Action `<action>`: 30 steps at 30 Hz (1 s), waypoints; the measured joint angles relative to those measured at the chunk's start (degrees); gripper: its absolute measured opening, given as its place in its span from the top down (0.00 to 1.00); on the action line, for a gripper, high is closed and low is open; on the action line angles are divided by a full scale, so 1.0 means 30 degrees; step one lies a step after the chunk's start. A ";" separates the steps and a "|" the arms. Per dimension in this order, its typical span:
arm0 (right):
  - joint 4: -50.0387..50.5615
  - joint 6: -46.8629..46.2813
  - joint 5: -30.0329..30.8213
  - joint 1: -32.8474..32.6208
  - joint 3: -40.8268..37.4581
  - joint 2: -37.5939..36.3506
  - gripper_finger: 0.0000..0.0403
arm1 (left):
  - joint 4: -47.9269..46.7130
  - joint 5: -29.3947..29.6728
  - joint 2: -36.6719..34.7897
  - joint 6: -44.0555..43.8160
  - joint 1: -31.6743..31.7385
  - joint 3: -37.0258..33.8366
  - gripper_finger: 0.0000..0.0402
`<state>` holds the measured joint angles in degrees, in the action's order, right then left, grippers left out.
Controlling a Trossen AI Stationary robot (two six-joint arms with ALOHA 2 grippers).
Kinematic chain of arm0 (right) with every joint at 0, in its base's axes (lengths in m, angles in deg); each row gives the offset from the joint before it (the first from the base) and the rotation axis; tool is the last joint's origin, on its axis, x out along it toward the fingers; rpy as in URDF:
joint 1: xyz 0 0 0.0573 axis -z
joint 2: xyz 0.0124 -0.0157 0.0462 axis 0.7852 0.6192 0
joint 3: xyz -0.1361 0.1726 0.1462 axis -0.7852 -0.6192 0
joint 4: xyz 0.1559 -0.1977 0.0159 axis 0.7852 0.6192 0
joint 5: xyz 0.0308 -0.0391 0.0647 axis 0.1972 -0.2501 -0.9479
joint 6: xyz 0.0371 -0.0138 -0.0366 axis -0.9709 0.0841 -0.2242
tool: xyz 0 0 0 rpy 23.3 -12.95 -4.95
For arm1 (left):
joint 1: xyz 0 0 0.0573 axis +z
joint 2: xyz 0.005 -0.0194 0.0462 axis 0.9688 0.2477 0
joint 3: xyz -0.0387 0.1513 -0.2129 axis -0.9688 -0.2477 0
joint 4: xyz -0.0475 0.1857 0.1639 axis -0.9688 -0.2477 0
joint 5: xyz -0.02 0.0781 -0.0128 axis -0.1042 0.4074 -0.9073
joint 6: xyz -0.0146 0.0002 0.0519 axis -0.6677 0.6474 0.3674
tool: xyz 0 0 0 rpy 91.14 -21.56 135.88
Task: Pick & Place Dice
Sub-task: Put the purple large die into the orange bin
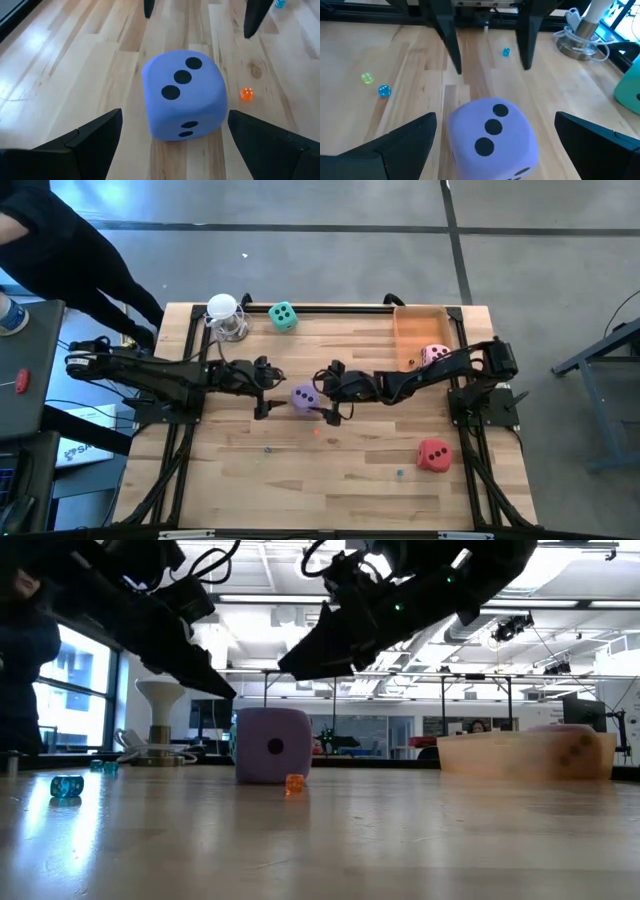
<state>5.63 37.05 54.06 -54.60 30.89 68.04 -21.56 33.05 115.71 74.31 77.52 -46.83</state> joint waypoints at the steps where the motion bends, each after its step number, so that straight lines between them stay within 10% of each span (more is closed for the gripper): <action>1: 0.0005 -0.0026 0.0007 0.0044 -0.0002 0.0000 0.01 | 0.0134 0.0009 0.0000 -0.0044 0.0000 -0.0079 0.12; 30: -0.0235 0.0800 -0.1745 0.1406 -0.0002 0.1290 0.01 | 0.3915 0.0131 0.3444 -0.0898 -0.0729 -0.0354 0.12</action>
<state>4.93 39.45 48.82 -50.39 30.88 71.90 -9.82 33.45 126.04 71.61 75.34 -47.89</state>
